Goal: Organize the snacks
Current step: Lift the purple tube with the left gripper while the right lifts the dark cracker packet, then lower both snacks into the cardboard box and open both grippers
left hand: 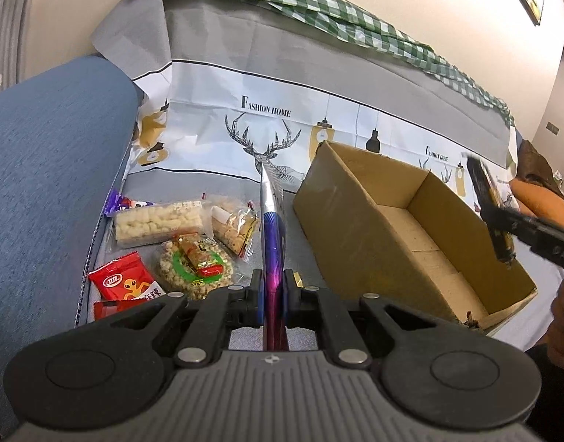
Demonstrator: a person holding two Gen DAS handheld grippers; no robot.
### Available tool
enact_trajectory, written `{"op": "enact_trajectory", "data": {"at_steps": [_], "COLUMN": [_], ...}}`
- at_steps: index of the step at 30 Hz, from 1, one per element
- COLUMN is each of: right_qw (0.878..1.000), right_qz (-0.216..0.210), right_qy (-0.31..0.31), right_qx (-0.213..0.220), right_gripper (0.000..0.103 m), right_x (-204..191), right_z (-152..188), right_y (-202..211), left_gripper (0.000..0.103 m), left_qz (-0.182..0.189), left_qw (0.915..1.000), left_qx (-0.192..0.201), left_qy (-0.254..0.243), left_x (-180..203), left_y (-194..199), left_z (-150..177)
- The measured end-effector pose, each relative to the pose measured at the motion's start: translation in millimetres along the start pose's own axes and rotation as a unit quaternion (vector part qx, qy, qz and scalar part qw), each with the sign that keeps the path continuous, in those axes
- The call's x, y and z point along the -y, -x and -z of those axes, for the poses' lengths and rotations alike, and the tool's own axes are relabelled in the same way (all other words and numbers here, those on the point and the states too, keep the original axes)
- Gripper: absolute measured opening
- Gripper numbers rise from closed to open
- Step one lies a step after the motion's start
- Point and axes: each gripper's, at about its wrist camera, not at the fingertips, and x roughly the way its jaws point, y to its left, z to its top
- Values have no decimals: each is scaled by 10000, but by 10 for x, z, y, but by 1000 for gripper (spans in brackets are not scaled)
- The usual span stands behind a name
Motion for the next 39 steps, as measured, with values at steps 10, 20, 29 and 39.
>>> {"op": "enact_trajectory", "data": {"at_steps": [10, 20, 29, 39], "right_qw": [9984, 9972, 9934, 9878], "right_qz": [214, 157, 552, 762], "right_qy": [-471, -706, -1004, -1355], "right_qx": [234, 195, 4, 78], "right_gripper": [41, 41, 41, 41], "right_x": [379, 478, 584, 716], "right_z": [164, 166, 179, 219], "right_y": [18, -49, -149, -167], "left_gripper": [9, 9, 9, 9], "left_qz": [-235, -393, -266, 161], "left_qw": [9993, 9980, 9988, 9990], "left_qx": [-169, -338, -285, 228], "left_qy": [-217, -354, -289, -347], "left_x": [75, 142, 317, 1142], "left_y": [-166, -326, -286, -236], "left_z": [4, -4, -114, -471]}}
